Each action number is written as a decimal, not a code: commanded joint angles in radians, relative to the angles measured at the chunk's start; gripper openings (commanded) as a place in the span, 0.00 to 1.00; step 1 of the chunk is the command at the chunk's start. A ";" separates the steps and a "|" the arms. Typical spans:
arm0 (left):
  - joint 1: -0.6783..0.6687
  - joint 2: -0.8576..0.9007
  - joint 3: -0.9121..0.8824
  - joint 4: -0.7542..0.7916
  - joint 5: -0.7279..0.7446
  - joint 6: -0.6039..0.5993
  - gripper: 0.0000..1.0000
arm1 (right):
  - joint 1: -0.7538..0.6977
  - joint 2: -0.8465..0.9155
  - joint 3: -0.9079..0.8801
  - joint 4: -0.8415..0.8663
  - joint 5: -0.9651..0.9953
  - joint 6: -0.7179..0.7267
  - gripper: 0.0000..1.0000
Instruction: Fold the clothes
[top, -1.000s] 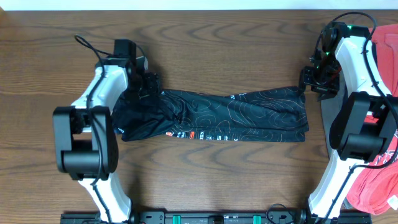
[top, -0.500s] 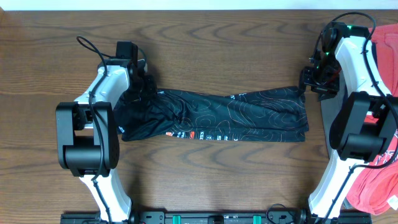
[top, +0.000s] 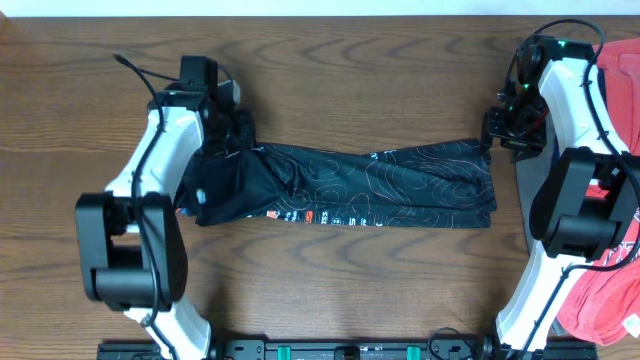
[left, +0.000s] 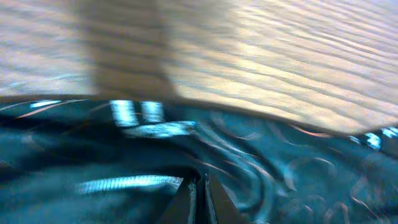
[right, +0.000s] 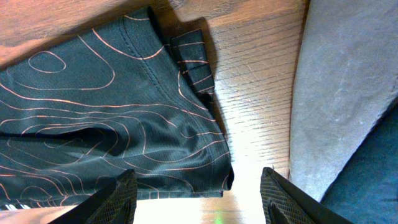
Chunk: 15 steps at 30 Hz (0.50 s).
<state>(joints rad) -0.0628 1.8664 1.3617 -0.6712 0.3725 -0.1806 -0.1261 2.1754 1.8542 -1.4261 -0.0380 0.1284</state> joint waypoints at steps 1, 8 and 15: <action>-0.066 0.000 -0.004 -0.002 0.039 0.059 0.06 | -0.005 -0.016 -0.003 -0.002 0.015 -0.007 0.62; -0.190 0.001 -0.004 -0.007 0.034 0.125 0.06 | -0.006 -0.016 -0.003 -0.008 0.015 -0.011 0.62; -0.241 0.001 -0.004 -0.021 -0.006 0.124 0.06 | -0.006 -0.016 -0.003 -0.024 0.031 -0.014 0.62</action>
<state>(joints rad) -0.2970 1.8629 1.3617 -0.6865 0.3855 -0.0765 -0.1261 2.1754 1.8542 -1.4445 -0.0280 0.1246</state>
